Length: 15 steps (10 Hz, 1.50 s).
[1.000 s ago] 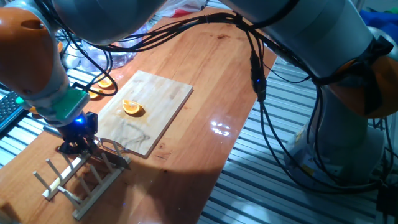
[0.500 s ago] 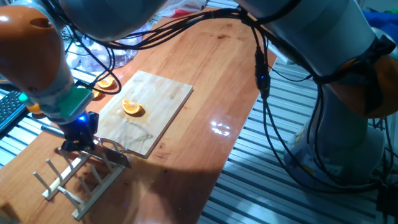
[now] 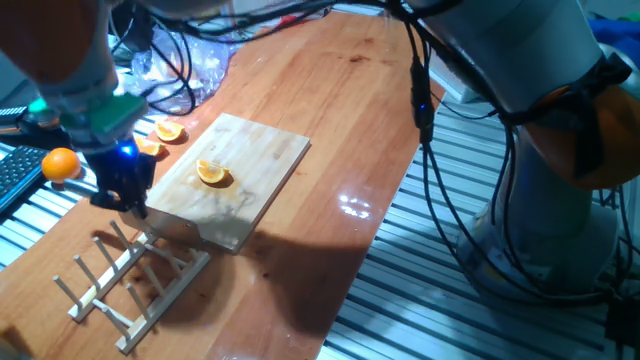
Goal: Chop the orange
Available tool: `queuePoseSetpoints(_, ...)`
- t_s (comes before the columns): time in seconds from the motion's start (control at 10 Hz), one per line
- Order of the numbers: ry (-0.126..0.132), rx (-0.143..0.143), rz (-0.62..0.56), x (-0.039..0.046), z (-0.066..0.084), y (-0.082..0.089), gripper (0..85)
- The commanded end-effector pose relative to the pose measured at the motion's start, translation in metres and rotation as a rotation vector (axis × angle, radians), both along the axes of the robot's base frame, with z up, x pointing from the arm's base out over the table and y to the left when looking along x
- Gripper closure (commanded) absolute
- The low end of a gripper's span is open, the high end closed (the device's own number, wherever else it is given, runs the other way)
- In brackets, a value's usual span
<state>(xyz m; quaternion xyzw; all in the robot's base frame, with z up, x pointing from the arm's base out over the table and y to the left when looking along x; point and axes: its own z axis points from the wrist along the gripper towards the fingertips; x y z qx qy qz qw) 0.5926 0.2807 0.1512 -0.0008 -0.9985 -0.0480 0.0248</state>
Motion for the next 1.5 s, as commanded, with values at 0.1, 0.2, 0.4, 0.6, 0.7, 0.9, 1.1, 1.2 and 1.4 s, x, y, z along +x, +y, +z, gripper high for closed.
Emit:
queuePoseSetpoints(0.1,-0.006,0.011,-0.041,-0.0127,0.044,-0.004,85.0)
queuePoseSetpoints(0.2,-0.004,0.017,-0.050,-0.0168,0.051,-0.010,85.0)
queuePoseSetpoints(0.4,0.009,0.042,-0.062,-0.0168,0.062,-0.028,85.0)
queuePoseSetpoints(0.6,-0.013,0.041,-0.089,-0.0140,0.070,-0.053,85.0)
queuePoseSetpoints(0.7,-0.033,0.031,-0.103,-0.0138,0.071,-0.064,85.0)
queuePoseSetpoints(0.9,-0.061,-0.018,-0.112,-0.0114,0.062,-0.084,85.0)
queuePoseSetpoints(1.1,-0.071,-0.040,-0.084,-0.0052,0.043,-0.113,85.0)
queuePoseSetpoints(1.2,-0.071,-0.039,-0.081,-0.0030,0.033,-0.125,85.0)
queuePoseSetpoints(1.4,-0.069,-0.065,-0.091,-0.0054,0.022,-0.140,85.0)
